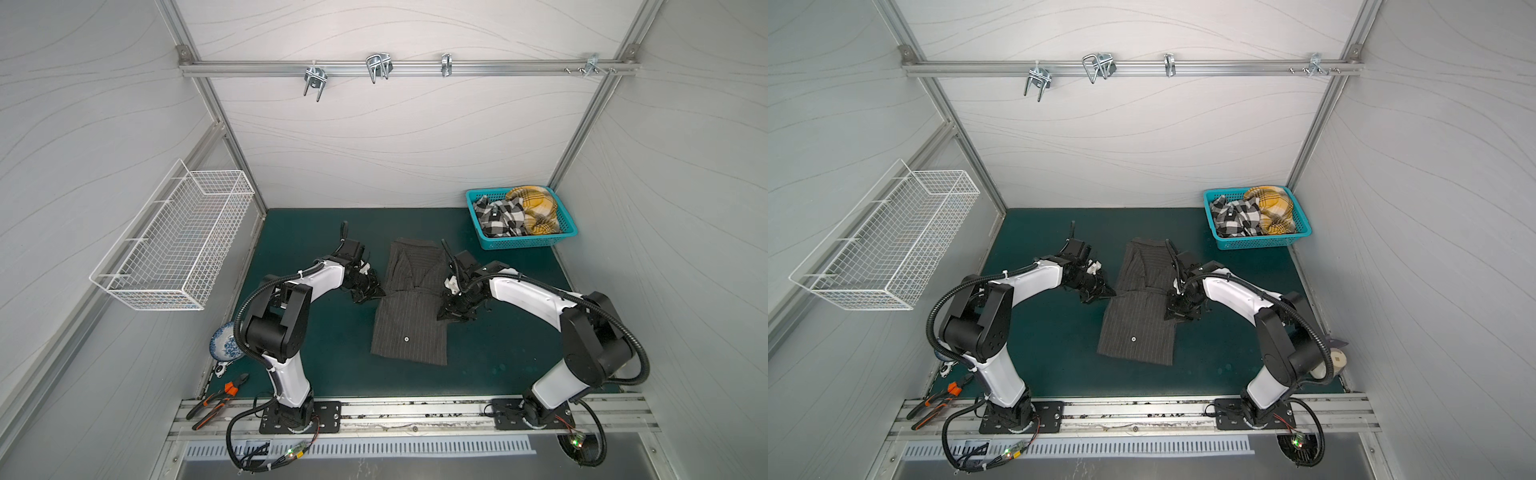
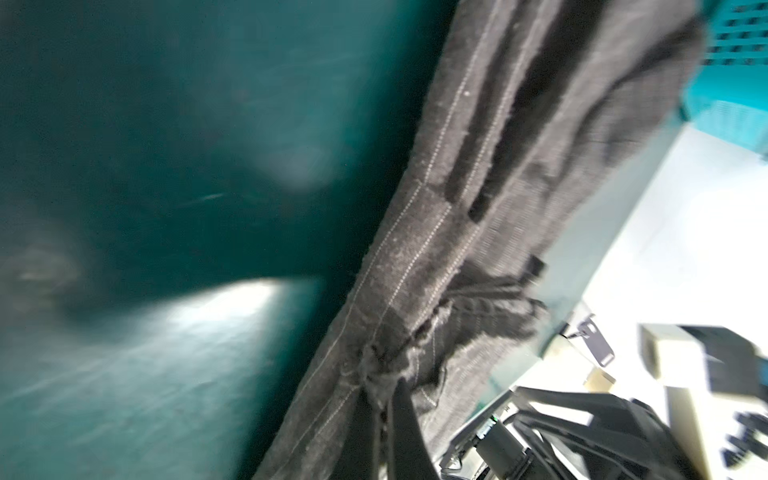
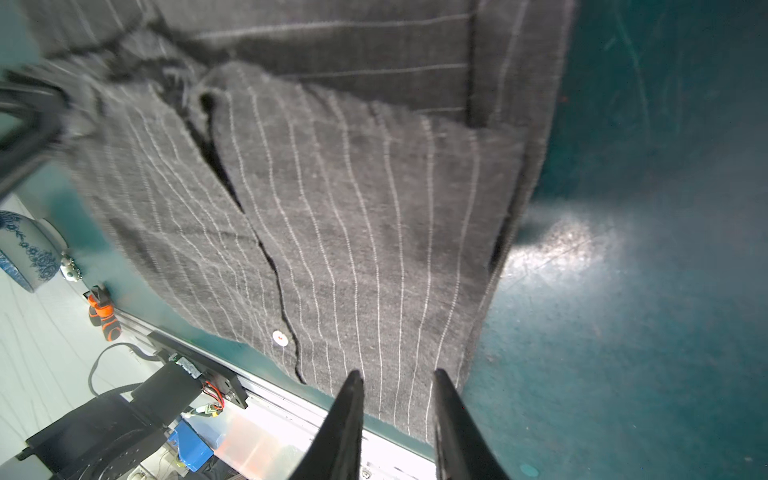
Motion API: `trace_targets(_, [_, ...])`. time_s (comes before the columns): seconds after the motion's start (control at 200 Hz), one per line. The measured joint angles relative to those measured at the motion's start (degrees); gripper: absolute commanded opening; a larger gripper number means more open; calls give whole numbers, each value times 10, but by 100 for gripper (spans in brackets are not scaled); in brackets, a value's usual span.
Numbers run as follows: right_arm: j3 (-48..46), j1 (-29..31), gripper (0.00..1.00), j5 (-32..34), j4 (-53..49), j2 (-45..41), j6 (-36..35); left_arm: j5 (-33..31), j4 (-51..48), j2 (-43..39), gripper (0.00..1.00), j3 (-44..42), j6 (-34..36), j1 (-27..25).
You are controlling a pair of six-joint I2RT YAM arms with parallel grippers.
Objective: Fold and stack the long sleeve shirts
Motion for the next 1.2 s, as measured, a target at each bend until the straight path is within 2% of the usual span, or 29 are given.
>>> trace_targets(0.06, [-3, -1, 33, 0, 1, 0, 0, 8, 9, 0, 1, 1, 0, -1])
trace_targets(0.13, [-7, -2, 43, -1, 2, 0, 0, 21, 18, 3, 27, 1, 0, -1])
trace_targets(0.195, [-10, -4, 47, -2, 3, 0, 1, 29, 23, 14, 39, 5, 0, -2])
trace_targets(0.37, [-12, -12, 43, -2, 3, 0, 1, 18, 11, 37, 42, 16, 5, -7])
trace_targets(0.425, [-10, -14, 42, -1, 1, 1, 0, 9, 4, 32, 46, 16, 5, -8])
trace_targets(0.58, [26, -17, 33, 7, -9, 16, -3, -44, -39, -36, 52, 18, 15, -10])
trace_targets(0.63, [40, -19, 32, 7, -9, 23, -3, -65, -57, -66, 50, 24, 17, -12])
trace_targets(0.73, [63, -30, 29, 8, -5, 43, -6, -88, -72, -102, 32, 38, 24, -24])
trace_targets(0.805, [76, -40, 28, 9, -2, 68, -7, -88, -74, -93, 20, 49, 21, -38])
trace_targets(0.865, [82, -47, 27, 9, 2, 90, -7, -85, -76, -67, 15, 59, 27, -47])
trace_targets(0.955, [86, -61, 26, 9, 5, 124, -9, -80, -73, -8, 9, 68, 25, -56])
trace_targets(1.115, [97, -76, 26, 6, -1, 160, -13, -68, -70, 98, 5, 89, 19, -60])
trace_targets(1.201, [108, -79, 27, 9, -2, 165, -16, -52, -68, 113, 5, 105, 15, -61])
